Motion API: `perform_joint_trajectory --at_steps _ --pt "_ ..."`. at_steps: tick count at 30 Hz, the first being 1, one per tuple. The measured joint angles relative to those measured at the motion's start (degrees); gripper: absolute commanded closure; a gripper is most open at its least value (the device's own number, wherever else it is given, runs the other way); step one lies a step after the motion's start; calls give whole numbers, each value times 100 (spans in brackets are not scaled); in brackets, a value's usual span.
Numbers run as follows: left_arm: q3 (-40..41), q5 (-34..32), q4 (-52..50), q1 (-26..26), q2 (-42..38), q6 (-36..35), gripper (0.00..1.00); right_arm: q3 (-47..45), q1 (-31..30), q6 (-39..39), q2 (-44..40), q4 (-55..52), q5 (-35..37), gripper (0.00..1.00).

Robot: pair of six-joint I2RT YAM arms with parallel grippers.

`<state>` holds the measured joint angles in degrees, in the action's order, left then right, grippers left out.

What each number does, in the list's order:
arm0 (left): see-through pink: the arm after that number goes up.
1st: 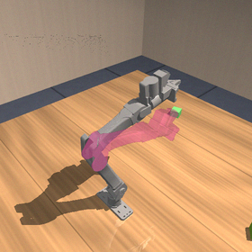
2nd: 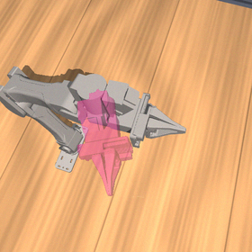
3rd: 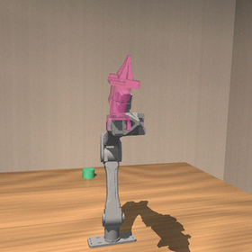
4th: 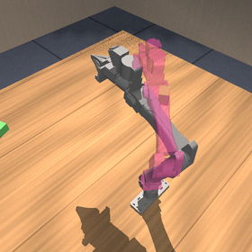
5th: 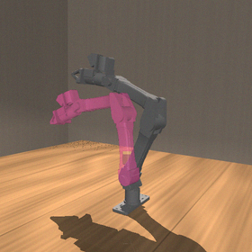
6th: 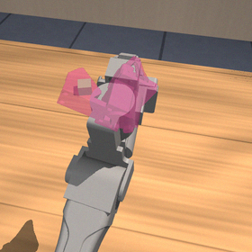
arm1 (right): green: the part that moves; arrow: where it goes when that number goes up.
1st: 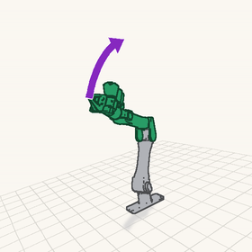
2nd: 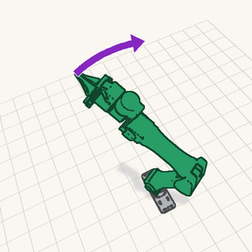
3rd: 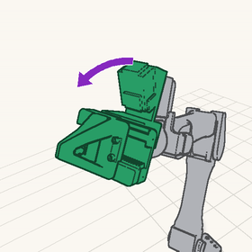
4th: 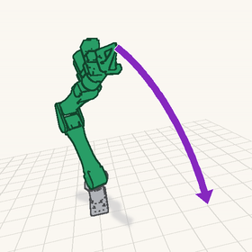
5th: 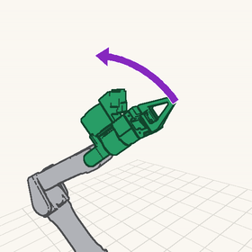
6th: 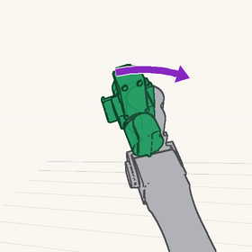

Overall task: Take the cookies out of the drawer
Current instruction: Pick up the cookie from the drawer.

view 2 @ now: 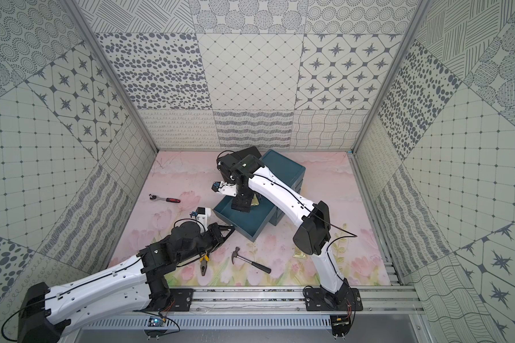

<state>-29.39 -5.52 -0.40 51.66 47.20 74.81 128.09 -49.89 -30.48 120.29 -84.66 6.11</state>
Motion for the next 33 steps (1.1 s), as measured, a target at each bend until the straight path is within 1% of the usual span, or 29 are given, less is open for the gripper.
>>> perform_joint_trajectory --at_steps 12,22,33 --pt "0 -2 0 0 -4 -2 100 -127 42 4 94 -4 -157 29" --pt "0 0 0 0 2 -2 100 -179 46 66 94 -74 -332 41" --pt "0 -2 0 0 2 -2 100 -264 46 133 103 -96 -232 52"
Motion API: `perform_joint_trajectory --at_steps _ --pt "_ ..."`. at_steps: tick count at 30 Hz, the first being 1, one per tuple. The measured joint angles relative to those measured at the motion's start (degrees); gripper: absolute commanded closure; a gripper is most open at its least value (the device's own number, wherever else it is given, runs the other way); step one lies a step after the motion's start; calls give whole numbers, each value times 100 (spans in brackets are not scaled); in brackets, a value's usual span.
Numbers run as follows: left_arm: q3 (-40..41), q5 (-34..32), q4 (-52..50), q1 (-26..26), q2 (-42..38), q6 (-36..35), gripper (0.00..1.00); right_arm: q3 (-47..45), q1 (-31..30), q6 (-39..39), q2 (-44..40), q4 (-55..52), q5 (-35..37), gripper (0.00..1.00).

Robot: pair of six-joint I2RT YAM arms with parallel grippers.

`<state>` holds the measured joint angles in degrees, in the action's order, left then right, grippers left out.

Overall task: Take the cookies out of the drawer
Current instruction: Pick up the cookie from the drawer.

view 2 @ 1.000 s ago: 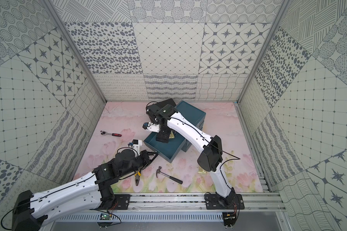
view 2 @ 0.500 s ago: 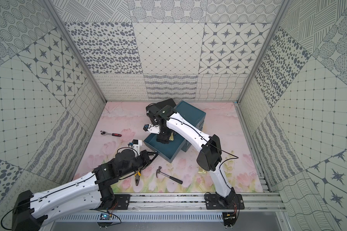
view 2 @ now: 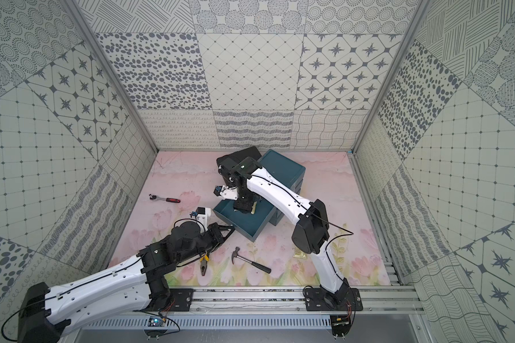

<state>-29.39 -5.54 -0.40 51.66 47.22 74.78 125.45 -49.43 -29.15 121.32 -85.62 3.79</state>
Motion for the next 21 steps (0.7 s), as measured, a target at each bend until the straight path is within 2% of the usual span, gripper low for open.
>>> perform_joint_trajectory --at_steps 13,21 --pt "0 -17 -4 0 -59 0 100 -39 -44 177 -105 15 -15 62" --pt "-2 -24 -4 0 -72 -20 100 -409 -225 682 -994 122 -42 63"
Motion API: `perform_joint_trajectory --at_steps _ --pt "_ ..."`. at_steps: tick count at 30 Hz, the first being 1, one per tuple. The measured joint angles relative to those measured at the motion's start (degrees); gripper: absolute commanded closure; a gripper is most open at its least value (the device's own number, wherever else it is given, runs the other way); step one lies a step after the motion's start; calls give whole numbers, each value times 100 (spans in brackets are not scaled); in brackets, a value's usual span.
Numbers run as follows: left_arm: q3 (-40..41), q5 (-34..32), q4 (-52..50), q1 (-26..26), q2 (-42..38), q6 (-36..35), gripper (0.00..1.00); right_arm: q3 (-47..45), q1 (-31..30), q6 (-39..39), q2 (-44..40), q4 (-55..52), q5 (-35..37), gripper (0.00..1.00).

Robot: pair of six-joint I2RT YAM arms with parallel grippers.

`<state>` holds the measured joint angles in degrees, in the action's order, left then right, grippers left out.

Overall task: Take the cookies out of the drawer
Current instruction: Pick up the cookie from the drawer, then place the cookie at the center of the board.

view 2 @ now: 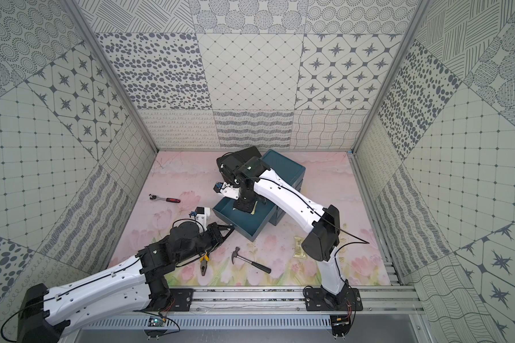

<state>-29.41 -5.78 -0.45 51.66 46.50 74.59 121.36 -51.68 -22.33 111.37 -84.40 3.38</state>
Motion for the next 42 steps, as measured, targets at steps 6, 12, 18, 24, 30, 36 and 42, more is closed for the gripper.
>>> perform_joint_trajectory --at_steps 6,12,18,24,30,36,42 --pt "0 -2 0 0 2 -24 100 -566 -46 581 -920 146 177 64" --pt "-28 0 -2 0 50 -33 100 -1543 15 1438 -2063 321 444 63" --pt "-111 0 9 0 72 -68 100 -3056 649 2625 -3685 643 640 64" --pt "-160 0 20 0 122 -83 100 -5086 1683 4000 -5104 1038 734 65" --pt "-203 2 17 0 212 -85 100 -6714 2417 4933 -5351 1497 669 66" --pt "-254 2 22 0 243 -87 100 -7053 2752 5569 -4800 1947 634 65" --pt "-254 2 20 0 258 -87 100 -7803 3038 6146 -4334 2717 555 65"
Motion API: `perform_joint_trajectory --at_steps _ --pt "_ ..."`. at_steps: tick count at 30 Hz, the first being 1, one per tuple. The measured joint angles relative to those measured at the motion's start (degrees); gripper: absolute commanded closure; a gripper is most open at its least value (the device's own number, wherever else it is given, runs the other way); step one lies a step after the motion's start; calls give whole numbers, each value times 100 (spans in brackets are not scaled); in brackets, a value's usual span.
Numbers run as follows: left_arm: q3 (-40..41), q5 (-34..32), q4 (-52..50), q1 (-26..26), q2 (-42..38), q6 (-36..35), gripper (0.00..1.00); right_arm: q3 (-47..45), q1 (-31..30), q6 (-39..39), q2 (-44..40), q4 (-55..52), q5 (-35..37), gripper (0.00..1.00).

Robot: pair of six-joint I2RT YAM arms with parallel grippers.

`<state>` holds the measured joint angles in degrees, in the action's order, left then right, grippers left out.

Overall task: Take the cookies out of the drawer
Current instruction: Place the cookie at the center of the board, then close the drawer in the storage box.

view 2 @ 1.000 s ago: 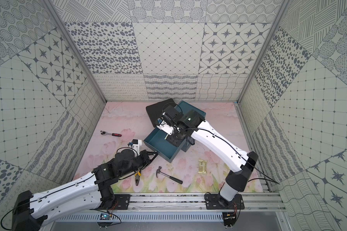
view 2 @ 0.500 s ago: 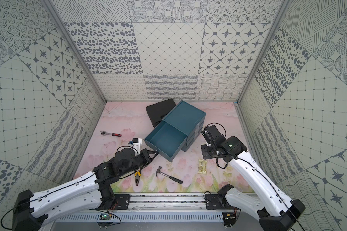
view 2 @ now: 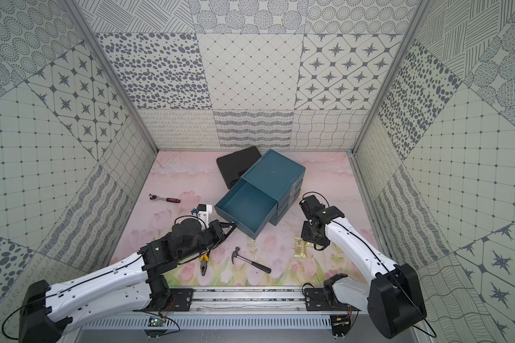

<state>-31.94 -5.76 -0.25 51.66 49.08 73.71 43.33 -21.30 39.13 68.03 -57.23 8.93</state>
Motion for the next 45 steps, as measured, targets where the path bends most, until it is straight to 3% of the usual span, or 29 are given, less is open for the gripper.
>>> perform_joint_trajectory --at_steps 12,20,24,30,35,40,45 --pt "0 0 0 0 -9 2 100 -713 282 407 562 907 -181 61" --pt "-15 -2 -26 0 2 4 100 -730 304 452 612 1086 -243 32" --pt "-48 -7 -42 0 0 4 100 -671 302 398 96 920 -205 29" --pt "-151 -24 -33 0 87 0 100 310 302 149 -1392 446 -46 34" --pt "-195 -20 26 0 221 -33 100 1453 289 -341 -2011 927 -332 41" --pt "-205 11 122 0 319 -44 100 2256 46 -745 -1670 1759 -798 49" --pt "-232 24 227 0 376 -46 100 3213 -529 -1191 -269 2149 -1128 58"
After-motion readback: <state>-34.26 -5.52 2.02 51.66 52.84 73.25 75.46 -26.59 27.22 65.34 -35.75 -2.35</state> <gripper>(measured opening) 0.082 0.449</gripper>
